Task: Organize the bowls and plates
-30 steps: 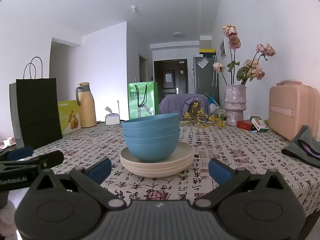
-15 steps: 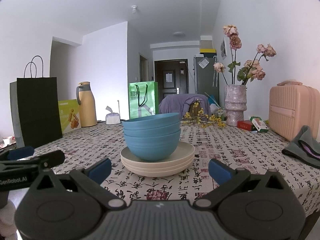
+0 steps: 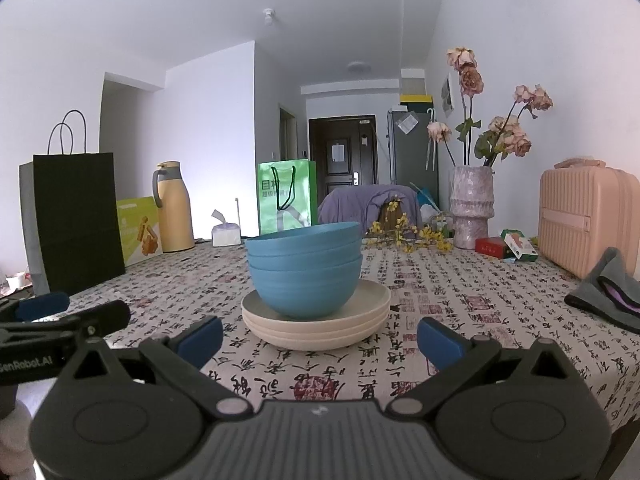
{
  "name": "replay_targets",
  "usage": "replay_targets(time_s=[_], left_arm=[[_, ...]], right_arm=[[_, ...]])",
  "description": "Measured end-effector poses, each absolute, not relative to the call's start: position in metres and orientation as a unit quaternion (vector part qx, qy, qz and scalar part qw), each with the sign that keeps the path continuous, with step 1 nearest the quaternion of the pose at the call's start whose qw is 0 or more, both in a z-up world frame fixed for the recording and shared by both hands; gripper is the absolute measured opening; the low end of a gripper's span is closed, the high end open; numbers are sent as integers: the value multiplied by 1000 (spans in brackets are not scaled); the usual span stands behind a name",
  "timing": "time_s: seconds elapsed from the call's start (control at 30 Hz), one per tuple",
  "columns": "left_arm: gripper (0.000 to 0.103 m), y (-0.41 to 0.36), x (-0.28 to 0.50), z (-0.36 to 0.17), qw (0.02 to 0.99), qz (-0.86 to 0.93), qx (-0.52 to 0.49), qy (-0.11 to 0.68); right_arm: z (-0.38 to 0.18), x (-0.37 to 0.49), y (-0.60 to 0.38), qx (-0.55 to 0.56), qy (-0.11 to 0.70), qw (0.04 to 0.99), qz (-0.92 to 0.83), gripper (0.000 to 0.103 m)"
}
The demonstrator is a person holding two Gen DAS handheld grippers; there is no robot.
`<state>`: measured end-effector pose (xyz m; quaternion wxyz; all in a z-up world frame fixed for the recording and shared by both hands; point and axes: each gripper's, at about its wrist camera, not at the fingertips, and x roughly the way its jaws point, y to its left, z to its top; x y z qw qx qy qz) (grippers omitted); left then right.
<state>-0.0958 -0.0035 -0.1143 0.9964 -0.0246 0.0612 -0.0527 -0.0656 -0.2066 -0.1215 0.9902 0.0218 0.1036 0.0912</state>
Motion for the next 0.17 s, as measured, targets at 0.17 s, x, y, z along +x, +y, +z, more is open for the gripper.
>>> replay_targets(time_s=[0.17], left_arm=[[103,-3,-95,-114,996,-51,-25,63]], right_arm=[[-122,-65,-206,22,105,990,92,103]])
